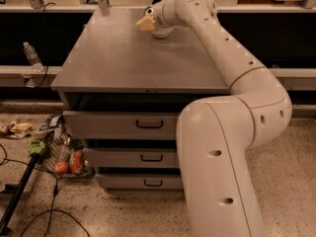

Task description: Pick redbull can from white bowl and place on counter

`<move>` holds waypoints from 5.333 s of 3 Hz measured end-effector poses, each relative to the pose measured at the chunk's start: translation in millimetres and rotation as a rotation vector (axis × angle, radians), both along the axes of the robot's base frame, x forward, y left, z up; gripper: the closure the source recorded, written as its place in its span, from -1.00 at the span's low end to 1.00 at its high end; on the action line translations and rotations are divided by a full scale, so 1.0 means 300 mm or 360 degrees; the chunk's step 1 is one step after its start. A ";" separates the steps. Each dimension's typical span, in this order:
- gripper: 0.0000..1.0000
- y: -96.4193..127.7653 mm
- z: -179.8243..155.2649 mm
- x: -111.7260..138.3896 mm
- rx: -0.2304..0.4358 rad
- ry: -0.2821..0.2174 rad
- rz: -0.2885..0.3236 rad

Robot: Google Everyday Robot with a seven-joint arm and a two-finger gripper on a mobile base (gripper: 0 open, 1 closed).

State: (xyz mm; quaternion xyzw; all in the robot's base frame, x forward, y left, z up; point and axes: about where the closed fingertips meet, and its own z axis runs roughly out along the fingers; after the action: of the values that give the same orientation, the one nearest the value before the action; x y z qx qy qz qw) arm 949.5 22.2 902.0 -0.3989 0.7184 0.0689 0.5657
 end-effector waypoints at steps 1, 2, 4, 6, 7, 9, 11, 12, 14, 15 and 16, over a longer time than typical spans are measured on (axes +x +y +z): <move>0.11 0.005 0.005 0.002 -0.0008 -0.0011 -0.0010; 0.57 0.008 0.011 0.001 -0.0015 -0.0026 -0.0009; 1.00 -0.004 0.124 0.023 0.0046 -0.0232 0.0006; 1.00 -0.161 0.320 0.001 0.0224 -0.0284 -0.0072; 1.00 -0.321 0.329 -0.080 0.0363 -0.0029 -0.0142; 1.00 -0.515 0.322 -0.220 0.0628 0.0374 -0.0269; 1.00 -0.438 0.222 -0.253 0.0878 0.0502 -0.0249; 1.00 -0.386 0.174 -0.285 0.0903 0.0509 -0.0192; 0.19 -0.347 0.113 -0.340 0.0997 0.0427 -0.0102; -0.30 -0.337 0.095 -0.358 0.0998 0.0401 -0.0096; -0.76 -0.346 0.090 -0.372 0.0981 0.0388 -0.0102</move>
Offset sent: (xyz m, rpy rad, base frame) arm -0.0038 -0.0025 0.0105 -0.0144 -0.0358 -0.0121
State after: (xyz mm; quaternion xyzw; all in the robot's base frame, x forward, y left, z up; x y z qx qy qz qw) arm 837.9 -81.6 928.9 -0.1751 0.7383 0.3124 0.5715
